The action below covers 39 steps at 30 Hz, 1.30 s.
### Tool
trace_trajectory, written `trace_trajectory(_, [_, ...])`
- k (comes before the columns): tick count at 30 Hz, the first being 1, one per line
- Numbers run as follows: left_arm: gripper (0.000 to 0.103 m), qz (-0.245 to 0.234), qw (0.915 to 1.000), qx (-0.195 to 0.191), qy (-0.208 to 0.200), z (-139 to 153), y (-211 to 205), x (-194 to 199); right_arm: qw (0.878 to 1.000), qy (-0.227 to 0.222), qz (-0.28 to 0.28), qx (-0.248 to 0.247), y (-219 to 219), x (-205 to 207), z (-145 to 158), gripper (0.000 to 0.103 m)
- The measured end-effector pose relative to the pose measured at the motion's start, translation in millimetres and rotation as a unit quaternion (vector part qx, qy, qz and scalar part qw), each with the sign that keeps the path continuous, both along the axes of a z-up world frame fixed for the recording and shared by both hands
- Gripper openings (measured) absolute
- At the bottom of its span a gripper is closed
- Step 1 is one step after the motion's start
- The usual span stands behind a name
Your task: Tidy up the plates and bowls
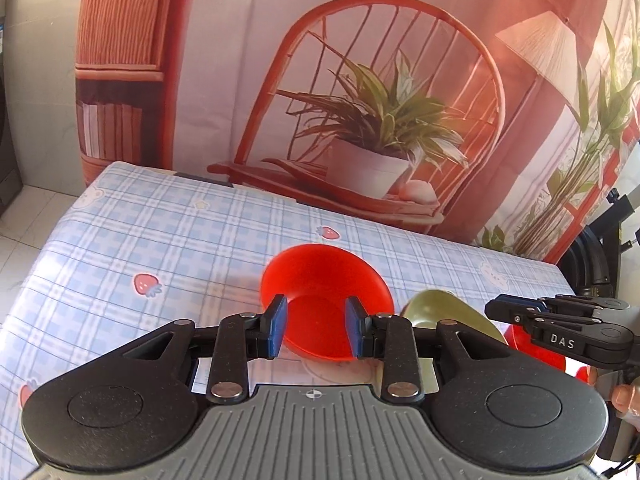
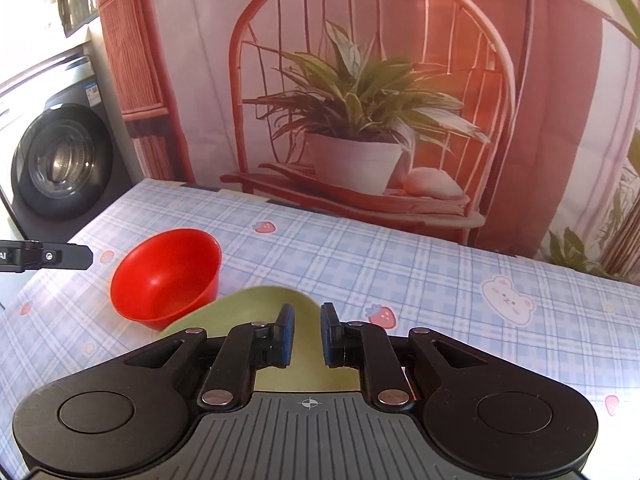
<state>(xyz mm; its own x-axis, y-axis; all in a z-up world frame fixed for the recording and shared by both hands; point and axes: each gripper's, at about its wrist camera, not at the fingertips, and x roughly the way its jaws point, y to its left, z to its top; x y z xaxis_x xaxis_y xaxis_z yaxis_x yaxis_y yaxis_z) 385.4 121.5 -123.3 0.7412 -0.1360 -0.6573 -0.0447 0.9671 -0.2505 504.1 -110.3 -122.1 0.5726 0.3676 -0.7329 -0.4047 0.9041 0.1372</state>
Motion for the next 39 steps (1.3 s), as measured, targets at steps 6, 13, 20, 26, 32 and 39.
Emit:
trace_trajectory(6, [0.037,0.019,0.9997,-0.009,0.013,-18.0,15.0,16.8,0.999,0.023,0.026,0.023,42.8,22.5,-10.4,0.014])
trace_trajectory(13, [0.037,0.027,0.9985,-0.045,0.018,-48.2,26.0,23.6,0.998,0.044,0.050,0.008,82.8,41.1,-23.8,0.015])
trace_trajectory(20, [0.031,0.028,0.9972,-0.067,0.015,-62.9,27.3,29.7,0.996,0.079,0.040,0.012,93.2,51.0,-42.3,0.013])
trace_trajectory(26, [0.012,0.027,0.9976,-0.061,0.015,-65.0,27.8,27.2,0.997,0.071,0.032,0.023,92.8,42.1,-38.3,0.008])
trace_trajectory(32, [0.012,0.026,0.9986,-0.046,-0.002,-41.8,27.0,15.5,0.997,0.053,0.012,0.054,87.1,29.0,-18.6,0.008])
trace_trajectory(39, [0.012,0.007,0.9996,-0.022,-0.018,-7.5,9.3,4.7,0.997,0.011,-0.018,0.075,69.2,3.2,8.8,0.009])
